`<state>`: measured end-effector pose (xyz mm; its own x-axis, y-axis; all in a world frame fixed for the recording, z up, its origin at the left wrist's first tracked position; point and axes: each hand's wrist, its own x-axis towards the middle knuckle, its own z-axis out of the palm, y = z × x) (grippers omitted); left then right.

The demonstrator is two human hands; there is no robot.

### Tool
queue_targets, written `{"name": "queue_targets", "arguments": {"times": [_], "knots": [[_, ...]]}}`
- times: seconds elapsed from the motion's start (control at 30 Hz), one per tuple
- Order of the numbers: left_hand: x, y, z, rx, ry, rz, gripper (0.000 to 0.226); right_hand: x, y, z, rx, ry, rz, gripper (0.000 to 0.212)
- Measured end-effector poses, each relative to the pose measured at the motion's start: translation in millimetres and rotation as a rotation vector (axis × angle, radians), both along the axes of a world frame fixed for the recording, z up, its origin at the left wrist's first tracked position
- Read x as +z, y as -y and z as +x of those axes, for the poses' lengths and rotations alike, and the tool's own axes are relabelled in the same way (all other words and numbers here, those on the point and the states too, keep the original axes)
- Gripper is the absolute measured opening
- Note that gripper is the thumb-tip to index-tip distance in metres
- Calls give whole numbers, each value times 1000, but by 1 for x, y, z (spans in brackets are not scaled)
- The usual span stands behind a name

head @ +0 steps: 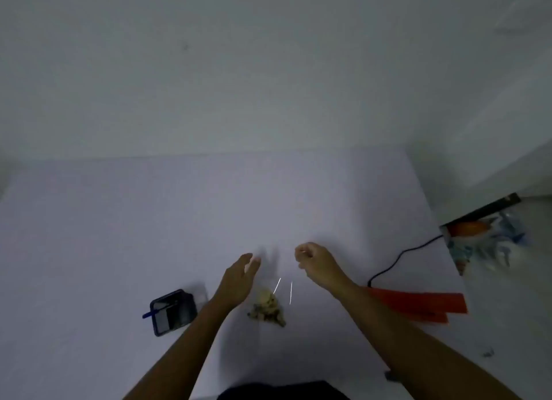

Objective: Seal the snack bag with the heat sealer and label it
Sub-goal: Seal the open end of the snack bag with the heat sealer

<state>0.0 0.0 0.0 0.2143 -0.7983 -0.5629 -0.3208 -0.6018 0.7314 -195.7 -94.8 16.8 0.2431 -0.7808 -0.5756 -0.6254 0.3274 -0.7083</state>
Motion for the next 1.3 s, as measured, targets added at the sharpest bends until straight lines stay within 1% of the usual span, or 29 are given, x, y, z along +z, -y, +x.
{"name": "queue_targets", "arguments": {"times": [0.1, 0.2, 0.33, 0.37, 0.43, 0.47, 0.53, 0.57, 0.6, 0.7, 0.73, 0.8, 0.9, 0.97, 1.07, 1.13, 1.23, 1.3], "knots": [[-30, -11, -8, -69, 74, 148, 54, -46, -27, -16, -25, -106, 121, 12], [-50, -20, -14, -113, 112, 219, 44, -77, -56, -22, -73, -122, 257, 14], [-65, -25, -16, -68, 130, 190, 35, -94, -67, -17, -125, -80, 314, 26], [-66, -26, -17, -64, 138, 168, 29, -97, -69, -16, -124, -58, 306, 28], [-65, -30, -18, -73, 153, 118, 9, -99, -70, -13, -82, -7, 273, 27], [-64, -32, -19, -69, 152, 94, 13, -99, -71, -14, -48, 18, 252, 25], [-62, -39, -20, -51, 151, 47, 32, -98, -73, -18, -4, 67, 190, 12], [-59, -45, -21, -40, 141, 14, 35, -95, -76, -20, 3, 95, 155, 7], [-56, -50, -22, -31, 128, -28, 34, -90, -79, -23, 11, 116, 121, 3], [-46, -67, -27, -29, 59, -147, 13, -80, -93, -35, -12, 184, -12, 3], [-45, -72, -28, -24, 45, -173, 10, -79, -97, -39, -20, 185, -64, 3], [-49, -84, -29, 13, 36, -191, 12, -79, -104, -44, -7, 170, -127, 5], [-55, -93, -32, 47, 26, -193, 15, -80, -108, -44, 1, 171, -176, 15], [-55, -93, -33, 64, 5, -189, 15, -81, -110, -42, 5, 181, -217, 13], [-61, -93, -32, 78, -27, -154, 14, -86, -113, -44, 8, 174, -196, 9], [-67, -94, -33, 42, -41, -129, 17, -90, -113, -45, 17, 172, -199, 7], [-70, -93, -38, -28, -51, -113, 34, -91, -108, -44, 25, 178, -193, 4], [-72, -90, -42, -41, -42, -122, 40, -94, -106, -44, 21, 182, -137, 6]]}}
